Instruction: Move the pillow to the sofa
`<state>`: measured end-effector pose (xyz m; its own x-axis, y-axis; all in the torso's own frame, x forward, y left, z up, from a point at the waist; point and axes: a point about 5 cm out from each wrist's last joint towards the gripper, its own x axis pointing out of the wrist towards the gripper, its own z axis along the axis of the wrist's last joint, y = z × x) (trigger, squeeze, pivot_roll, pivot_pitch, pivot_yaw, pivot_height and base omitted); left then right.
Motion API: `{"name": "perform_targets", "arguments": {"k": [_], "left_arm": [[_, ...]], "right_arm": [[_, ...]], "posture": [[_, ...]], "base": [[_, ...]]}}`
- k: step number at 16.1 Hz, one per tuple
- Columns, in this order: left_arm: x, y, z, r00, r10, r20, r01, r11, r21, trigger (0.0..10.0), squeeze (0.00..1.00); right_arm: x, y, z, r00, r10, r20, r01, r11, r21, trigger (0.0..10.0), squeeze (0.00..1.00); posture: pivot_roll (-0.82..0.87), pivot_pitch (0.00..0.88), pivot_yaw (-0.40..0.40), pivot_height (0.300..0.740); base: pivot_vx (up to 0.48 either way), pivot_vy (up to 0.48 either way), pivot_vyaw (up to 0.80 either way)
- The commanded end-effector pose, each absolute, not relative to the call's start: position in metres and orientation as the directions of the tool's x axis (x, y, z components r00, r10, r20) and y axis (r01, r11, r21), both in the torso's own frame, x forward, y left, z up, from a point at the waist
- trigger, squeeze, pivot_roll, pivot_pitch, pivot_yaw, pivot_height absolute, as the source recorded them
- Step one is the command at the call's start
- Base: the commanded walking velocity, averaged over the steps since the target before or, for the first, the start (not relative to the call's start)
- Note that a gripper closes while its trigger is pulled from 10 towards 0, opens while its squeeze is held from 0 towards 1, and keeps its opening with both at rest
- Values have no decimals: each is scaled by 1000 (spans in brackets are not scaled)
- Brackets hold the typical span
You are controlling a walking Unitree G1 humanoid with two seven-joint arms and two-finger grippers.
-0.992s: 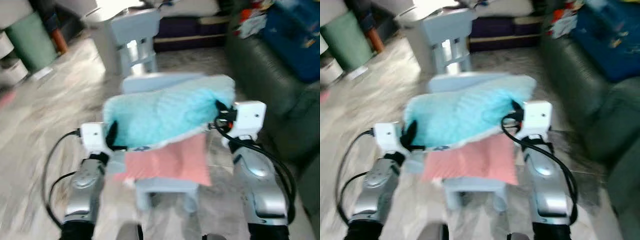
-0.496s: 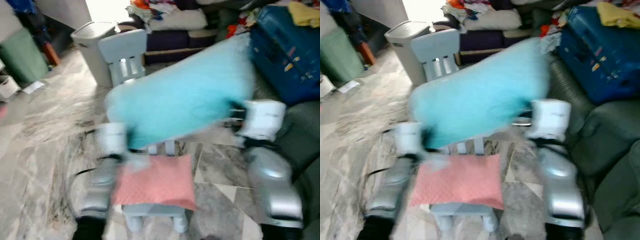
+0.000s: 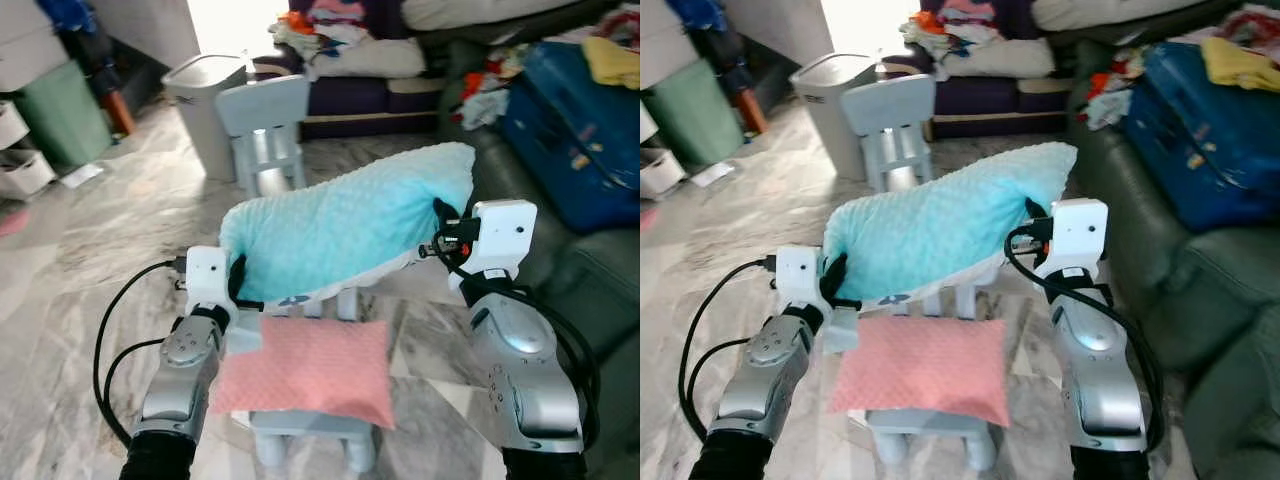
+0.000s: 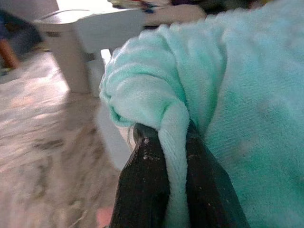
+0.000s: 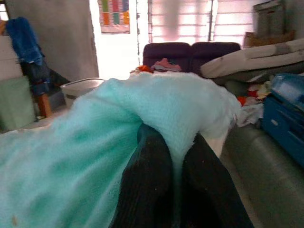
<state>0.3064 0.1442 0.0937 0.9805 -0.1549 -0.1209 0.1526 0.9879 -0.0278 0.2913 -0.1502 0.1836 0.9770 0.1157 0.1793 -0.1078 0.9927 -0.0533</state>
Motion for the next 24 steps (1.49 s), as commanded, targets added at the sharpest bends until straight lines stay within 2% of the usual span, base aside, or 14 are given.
{"name": "perform_targets", "arguments": {"k": [1,4,7,11,13,15,16,17,20,24], "left_arm": [[305,142,98,980,-164,-109,162,986,-25,10000,0],[306,141,101,982,-152,-114,148,988,-37,10000,0],[309,142,111,988,-140,-69,138,990,-42,10000,0],[317,150,122,994,-97,-54,92,992,-92,10000,0],[316,147,122,992,-113,-55,106,988,-112,10000,0],[314,143,123,990,-131,-59,121,982,-144,10000,0],[314,141,123,989,-134,-58,124,981,-150,10000,0],[314,141,122,990,-129,-61,119,982,-144,10000,0],[313,141,121,989,-134,-65,124,981,-149,10000,0],[311,140,120,986,-151,-64,137,973,-187,10000,0]], "right_arm": [[290,-149,189,972,122,199,-114,992,-53,10000,0],[289,-144,182,979,129,159,-124,991,-42,10000,0],[290,-145,179,984,121,133,-127,991,38,10000,0],[294,-154,175,997,13,71,-11,1000,-23,10000,0],[292,-147,178,985,138,102,-144,988,53,10000,0],[291,-152,177,993,88,84,-90,996,20,10000,0],[290,-152,176,994,71,79,-67,996,-61,10000,0],[288,-148,171,992,116,48,-116,993,2,10000,0],[288,-151,172,992,117,44,-117,993,0,10000,0],[290,-152,175,991,120,53,-121,992,23,10000,0]], "posture": [[-205,0,72,740],[-201,0,75,740],[-197,0,79,740],[-210,0,84,740],[-215,0,87,740],[-219,0,87,740],[-219,0,87,740],[-221,0,87,740],[-219,0,84,740],[-219,0,81,740]], "base": [[0,0,0],[0,0,0],[0,0,0],[0,0,0],[0,0,0],[0,0,0],[0,0,0],[0,0,0],[0,0,0],[0,0,-738]]}}
